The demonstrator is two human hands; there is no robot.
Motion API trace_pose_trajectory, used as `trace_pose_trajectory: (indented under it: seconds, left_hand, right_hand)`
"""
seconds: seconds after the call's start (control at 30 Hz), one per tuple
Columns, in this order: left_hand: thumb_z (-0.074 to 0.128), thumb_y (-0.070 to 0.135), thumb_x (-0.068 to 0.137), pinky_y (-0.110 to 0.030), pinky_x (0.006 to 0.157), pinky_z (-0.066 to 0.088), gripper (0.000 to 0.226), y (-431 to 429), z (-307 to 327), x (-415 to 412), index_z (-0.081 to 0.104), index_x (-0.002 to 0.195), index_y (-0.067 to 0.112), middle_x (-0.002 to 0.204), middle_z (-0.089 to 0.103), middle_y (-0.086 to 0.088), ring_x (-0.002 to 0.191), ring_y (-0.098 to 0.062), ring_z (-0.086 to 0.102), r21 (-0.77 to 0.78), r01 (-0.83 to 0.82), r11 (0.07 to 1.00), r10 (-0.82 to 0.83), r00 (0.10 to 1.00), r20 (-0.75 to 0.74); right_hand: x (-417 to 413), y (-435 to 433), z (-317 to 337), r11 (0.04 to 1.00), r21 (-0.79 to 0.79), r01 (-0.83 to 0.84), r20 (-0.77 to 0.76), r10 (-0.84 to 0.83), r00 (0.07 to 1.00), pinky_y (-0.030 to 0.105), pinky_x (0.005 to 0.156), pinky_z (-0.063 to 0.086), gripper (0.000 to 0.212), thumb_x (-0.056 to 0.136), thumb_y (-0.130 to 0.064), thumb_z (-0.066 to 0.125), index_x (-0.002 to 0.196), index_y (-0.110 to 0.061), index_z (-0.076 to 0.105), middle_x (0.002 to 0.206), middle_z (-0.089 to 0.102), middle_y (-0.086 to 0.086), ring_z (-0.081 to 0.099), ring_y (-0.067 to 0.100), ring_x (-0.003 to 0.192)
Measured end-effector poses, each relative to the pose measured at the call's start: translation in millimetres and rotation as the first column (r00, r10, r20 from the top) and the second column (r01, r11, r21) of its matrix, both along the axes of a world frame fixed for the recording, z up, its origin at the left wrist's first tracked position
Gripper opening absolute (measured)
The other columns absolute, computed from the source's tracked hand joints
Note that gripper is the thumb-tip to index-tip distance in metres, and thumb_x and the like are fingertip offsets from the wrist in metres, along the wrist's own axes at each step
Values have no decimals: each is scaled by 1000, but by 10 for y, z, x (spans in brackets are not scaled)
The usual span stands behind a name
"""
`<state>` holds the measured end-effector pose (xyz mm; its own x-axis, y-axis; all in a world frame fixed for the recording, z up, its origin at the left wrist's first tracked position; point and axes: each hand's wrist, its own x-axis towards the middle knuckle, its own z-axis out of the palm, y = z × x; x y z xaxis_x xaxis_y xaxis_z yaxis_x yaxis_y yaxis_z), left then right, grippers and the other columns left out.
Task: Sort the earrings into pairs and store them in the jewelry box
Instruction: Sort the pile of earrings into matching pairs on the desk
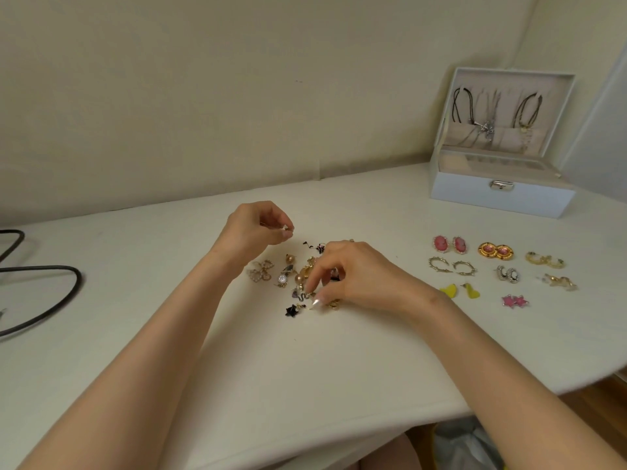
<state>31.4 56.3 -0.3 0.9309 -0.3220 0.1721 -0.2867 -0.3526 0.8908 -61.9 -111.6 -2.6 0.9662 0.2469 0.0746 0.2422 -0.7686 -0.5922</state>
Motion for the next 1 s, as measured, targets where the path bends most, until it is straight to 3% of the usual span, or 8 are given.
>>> trace_pose_trajectory:
  seconds: [0.07, 0.17, 0.23, 0.43, 0.63, 0.87, 1.0]
  left_hand:
    - [67, -2, 78, -24, 72, 47, 15, -7, 9, -12, 63, 76, 13, 81, 66, -7, 76, -17, 60, -17, 12, 1000, -12, 1000, 5]
    - [68, 2, 79, -25, 72, 47, 12, -21, 21, -25, 62, 79, 12, 83, 68, -12, 75, -17, 64, -37, 7, 999, -7, 1000, 8]
    - [68, 4, 80, -23, 71, 46, 11, -29, 34, -31, 63, 81, 13, 83, 70, -11, 74, -16, 65, -41, 6, 999, -6, 1000, 15]
    - [64, 0, 82, -21, 71, 46, 13, -46, 44, -50, 66, 84, 13, 86, 73, -8, 80, -15, 68, -12, 89, 996, -89, 996, -7]
    - [59, -4, 85, -22, 77, 51, 17, -71, 40, -68, 68, 95, 7, 91, 74, -4, 83, -12, 70, 6, 154, 988, -153, 988, -30]
    - [62, 5, 85, -15, 72, 50, 14, -109, 39, -85, 69, 97, 9, 91, 73, -2, 83, -10, 69, 1, 163, 987, -163, 986, -27]
    - [61, 6, 86, -13, 70, 51, 13, -118, 39, -95, 69, 96, 7, 90, 73, -6, 82, -13, 69, 2, 181, 984, -181, 983, -32]
  right_hand:
    - [-26, -31, -19, 1000, 8, 12, -7, -12, 1000, 30, 78, 46, 12, 69, -26, 80, 78, -29, 73, 87, 58, -5, 50, 4, 79]
    - [-71, -105, 0, 996, 90, 7, -56, -2, 998, 16, 69, 41, 9, 71, -26, 79, 78, -27, 75, 83, 58, -10, 49, -3, 72]
    - [-70, -168, 21, 983, 173, 59, -3, -60, 998, 13, 67, 37, 6, 76, -22, 75, 81, -26, 76, 84, 60, -7, 48, 0, 69]
    - [10, -380, 7, 961, 67, 269, 102, -275, 956, 26, 68, 39, 24, 80, -5, 67, 76, -29, 74, 82, 58, -6, 45, 4, 67]
    - [-2, -314, -72, 976, 33, 216, 75, -218, 973, 25, 68, 38, 14, 74, -13, 77, 77, -27, 74, 84, 57, -4, 44, 2, 66]
    - [-4, -287, -25, 991, -6, 135, 71, -134, 988, 28, 76, 41, 16, 73, -17, 76, 82, -30, 74, 86, 57, -8, 45, 3, 74]
    - [-5, -239, -51, 992, -22, 122, 51, -121, 991, 25, 72, 36, 11, 73, -22, 77, 78, -31, 72, 85, 56, -9, 45, 3, 75]
